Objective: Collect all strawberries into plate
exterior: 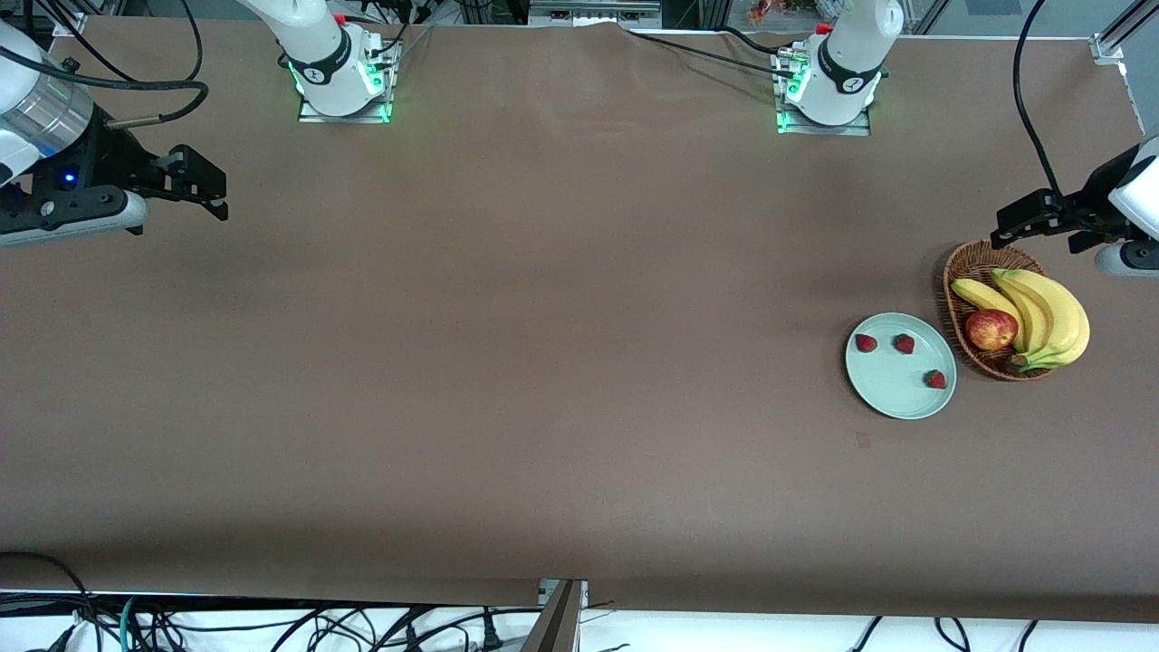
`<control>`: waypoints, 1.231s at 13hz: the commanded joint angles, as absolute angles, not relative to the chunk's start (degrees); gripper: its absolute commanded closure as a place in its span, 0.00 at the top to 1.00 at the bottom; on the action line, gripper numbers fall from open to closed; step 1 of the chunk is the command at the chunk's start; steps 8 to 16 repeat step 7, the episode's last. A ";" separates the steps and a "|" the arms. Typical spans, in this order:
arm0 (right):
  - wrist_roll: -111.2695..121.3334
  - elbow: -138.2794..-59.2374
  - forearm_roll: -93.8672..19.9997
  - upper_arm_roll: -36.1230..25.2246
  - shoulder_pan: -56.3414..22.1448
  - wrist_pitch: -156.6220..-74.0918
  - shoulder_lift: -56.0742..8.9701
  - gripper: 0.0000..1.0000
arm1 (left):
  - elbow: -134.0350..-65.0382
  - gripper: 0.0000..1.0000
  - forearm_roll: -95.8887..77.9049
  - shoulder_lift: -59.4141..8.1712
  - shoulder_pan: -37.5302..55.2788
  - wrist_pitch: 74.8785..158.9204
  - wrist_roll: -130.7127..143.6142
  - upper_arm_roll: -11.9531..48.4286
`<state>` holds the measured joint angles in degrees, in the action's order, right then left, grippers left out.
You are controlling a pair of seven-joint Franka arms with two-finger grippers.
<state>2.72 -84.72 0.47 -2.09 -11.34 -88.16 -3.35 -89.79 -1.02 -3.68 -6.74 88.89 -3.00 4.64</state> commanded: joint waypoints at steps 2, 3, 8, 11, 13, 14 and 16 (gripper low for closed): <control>2.64 -82.18 0.09 -1.50 -10.63 -86.92 -4.91 1.00 | -86.49 1.00 -1.85 -5.53 -6.77 86.67 -2.72 4.39; 2.72 -82.18 0.00 -1.49 -10.46 -87.18 -5.36 1.00 | -85.88 1.00 -1.85 -5.71 -6.68 85.96 -2.64 4.39; 2.29 -82.27 -1.05 -1.67 -10.11 -89.72 -8.00 0.99 | -85.52 1.00 -2.20 -6.41 -6.50 86.13 -2.64 4.39; 2.29 -82.27 -1.05 -1.67 -10.11 -89.72 -8.00 0.99 | -85.52 1.00 -2.20 -6.41 -6.50 86.13 -2.64 4.39; 2.29 -82.27 -1.05 -1.67 -10.11 -89.72 -8.00 0.99 | -85.52 1.00 -2.20 -6.41 -6.50 86.13 -2.64 4.39; 2.29 -82.27 -1.05 -1.67 -10.11 -89.72 -8.00 0.99 | -85.52 1.00 -2.20 -6.41 -6.50 86.13 -2.64 4.39; 2.29 -82.27 -1.05 -1.67 -10.11 -89.72 -8.00 0.99 | -85.52 1.00 -2.20 -6.41 -6.50 86.13 -2.64 4.39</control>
